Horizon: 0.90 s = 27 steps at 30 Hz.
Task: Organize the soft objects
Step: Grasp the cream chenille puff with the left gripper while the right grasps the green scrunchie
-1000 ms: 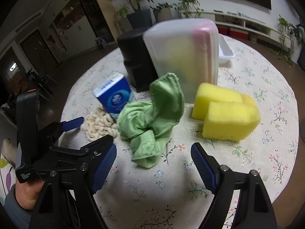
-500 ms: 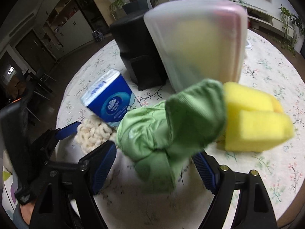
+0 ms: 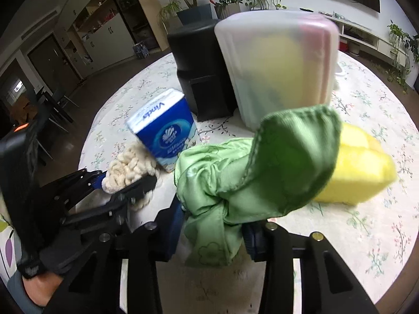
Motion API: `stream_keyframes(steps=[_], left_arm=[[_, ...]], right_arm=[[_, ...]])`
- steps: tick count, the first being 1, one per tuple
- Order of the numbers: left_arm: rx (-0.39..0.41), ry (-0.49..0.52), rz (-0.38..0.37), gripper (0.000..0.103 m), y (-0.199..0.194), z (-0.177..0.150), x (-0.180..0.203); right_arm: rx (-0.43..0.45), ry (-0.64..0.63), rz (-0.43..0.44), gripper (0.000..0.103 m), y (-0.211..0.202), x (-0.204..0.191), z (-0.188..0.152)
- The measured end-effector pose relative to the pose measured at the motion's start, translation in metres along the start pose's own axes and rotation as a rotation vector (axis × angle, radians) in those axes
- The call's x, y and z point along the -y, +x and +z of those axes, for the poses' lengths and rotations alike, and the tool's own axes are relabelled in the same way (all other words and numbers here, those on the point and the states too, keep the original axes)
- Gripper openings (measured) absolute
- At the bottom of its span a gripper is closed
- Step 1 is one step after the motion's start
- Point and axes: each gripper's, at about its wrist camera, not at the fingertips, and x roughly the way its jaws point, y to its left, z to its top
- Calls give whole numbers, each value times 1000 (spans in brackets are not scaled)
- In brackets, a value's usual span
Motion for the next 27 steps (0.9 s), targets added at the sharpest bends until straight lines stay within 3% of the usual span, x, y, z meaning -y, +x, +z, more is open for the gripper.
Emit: stream_keyframes(steps=[17,27], left_arm=[[13,-13,-68,31,-32,-11,7],[12,-28,-103,31,-48,-15,0]], right_arm=[[54,71,-16,41,-63,41,-37],[72,63,0,40,-87,45,-43]])
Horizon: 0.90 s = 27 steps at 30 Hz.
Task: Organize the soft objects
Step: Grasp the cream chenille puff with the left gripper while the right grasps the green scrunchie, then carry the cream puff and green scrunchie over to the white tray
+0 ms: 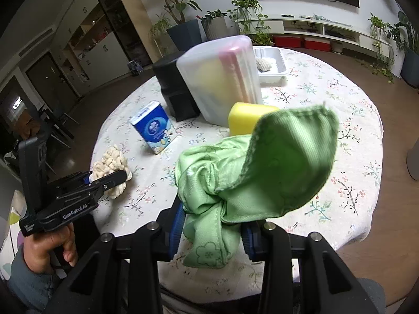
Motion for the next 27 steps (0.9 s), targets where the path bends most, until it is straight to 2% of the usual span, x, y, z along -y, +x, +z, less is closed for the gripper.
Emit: stream_keyframes(steps=[13,19,23,27], left_arm=[[30,-23,-9,31,-19,11,-12],[33,-25,-12,31,-20,15,-13],[42,-17,-10,31,-22,20,-15],[53,-1,-9,31,-27,31,-18]], right_arm=[[7,17,-7,40,-36,18,-2],[55,-19,42,40,-55,9,16],[91,-73,28,40,-67,-1,34],[86,-93,1,40,-72,1,43]])
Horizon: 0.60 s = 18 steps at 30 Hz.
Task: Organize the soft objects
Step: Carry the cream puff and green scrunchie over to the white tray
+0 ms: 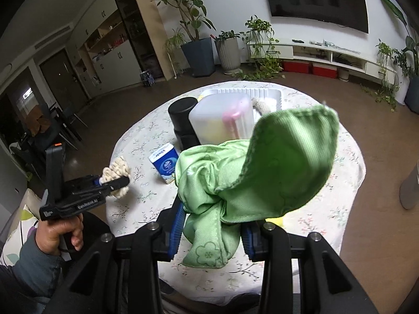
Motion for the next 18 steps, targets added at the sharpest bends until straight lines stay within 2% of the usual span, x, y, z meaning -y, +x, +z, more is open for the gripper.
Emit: stream_keyframes(steps=[4,9,12,18], left_arm=[[27,20,6,31,-4,22,-7],[82,50,27,31,-9,69,-18],[92,84,41,31,-2,103,-23],[72,132,38,31,31,164,-27]], right_arm=[[-1,6,-56,40,-2,16,6],[27,31,-137,40,-6,52,28],[47,31,-180,40,-3,76,51],[56,25,-209,40,21,114,103]])
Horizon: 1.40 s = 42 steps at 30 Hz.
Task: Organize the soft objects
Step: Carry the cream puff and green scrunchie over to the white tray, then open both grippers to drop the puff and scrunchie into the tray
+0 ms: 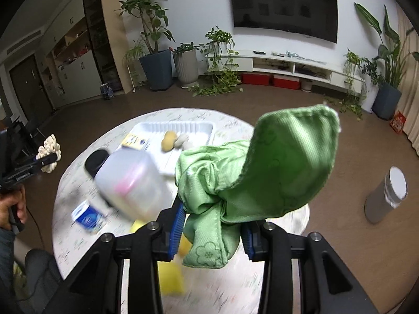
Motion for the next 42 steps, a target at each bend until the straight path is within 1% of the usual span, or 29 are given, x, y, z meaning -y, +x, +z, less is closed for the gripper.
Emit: stream_keyframes(steps=[5,8,10,17,20,24,28,33,35,38,41,42], left_arm=[[-54,41,-40,31,51,41,-4],[-94,63,-71,31,86,61,-7],[-118,74,-109,31,109,73,-7],[-193,153,-170,31,177,94,5],[-221,190,-199,31,198,96,12],[-251,229,-224,31,217,90,21],[-261,230,-254,33,230,83,22],[-291,252,-261,33,243,72,24],[-296,262,-257,33,244,69,25],[-293,252,-259,34,246,68,24],[-291,251,-260,40,245,68,27],[-292,254,-256,40,244,69,28]], right_arm=[[-16,-32,22,40,46,11,44],[-36,-79,37,40,78,3,66],[-56,-105,65,40,104,-3,81],[-127,-197,141,40,181,-28,104],[-139,-234,180,40,203,-35,110],[-152,-271,264,40,226,-45,113],[-158,-292,344,40,238,-54,112],[-202,-306,395,41,251,-55,100],[-211,-323,420,41,254,-55,95],[-223,-330,466,41,254,-53,91],[-257,-341,491,44,256,-52,88],[-268,-344,494,46,257,-52,86]])
